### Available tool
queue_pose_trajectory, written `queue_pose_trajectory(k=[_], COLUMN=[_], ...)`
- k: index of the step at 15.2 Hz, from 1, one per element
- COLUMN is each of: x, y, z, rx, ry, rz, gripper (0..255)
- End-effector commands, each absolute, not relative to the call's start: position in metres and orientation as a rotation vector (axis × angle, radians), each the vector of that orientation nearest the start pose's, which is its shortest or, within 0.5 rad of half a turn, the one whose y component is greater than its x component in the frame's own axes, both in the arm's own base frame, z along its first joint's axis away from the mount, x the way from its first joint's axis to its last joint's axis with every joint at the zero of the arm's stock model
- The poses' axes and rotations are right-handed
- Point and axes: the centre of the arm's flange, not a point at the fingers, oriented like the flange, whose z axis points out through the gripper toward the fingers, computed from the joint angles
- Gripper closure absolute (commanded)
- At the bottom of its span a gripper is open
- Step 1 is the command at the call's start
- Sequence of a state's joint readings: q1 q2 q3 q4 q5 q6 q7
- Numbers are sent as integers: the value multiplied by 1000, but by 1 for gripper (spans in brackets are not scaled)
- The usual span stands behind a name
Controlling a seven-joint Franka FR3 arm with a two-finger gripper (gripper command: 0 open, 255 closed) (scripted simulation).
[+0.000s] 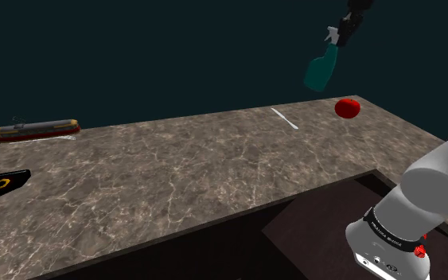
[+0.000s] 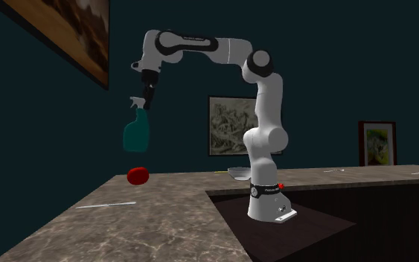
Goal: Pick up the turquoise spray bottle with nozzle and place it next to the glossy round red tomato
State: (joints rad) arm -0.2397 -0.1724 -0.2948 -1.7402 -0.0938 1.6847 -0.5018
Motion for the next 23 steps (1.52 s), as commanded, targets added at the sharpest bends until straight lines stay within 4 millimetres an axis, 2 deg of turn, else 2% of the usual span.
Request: queue_pose_trajectory(k=[1, 17, 23], x=[431, 416, 416], y=[-306, -510, -510], z=[637, 593, 561], rx=[-3232, -3232, -3232], ry=[40, 40, 40], rz=[-120, -120, -120], gripper=[255, 255, 255])
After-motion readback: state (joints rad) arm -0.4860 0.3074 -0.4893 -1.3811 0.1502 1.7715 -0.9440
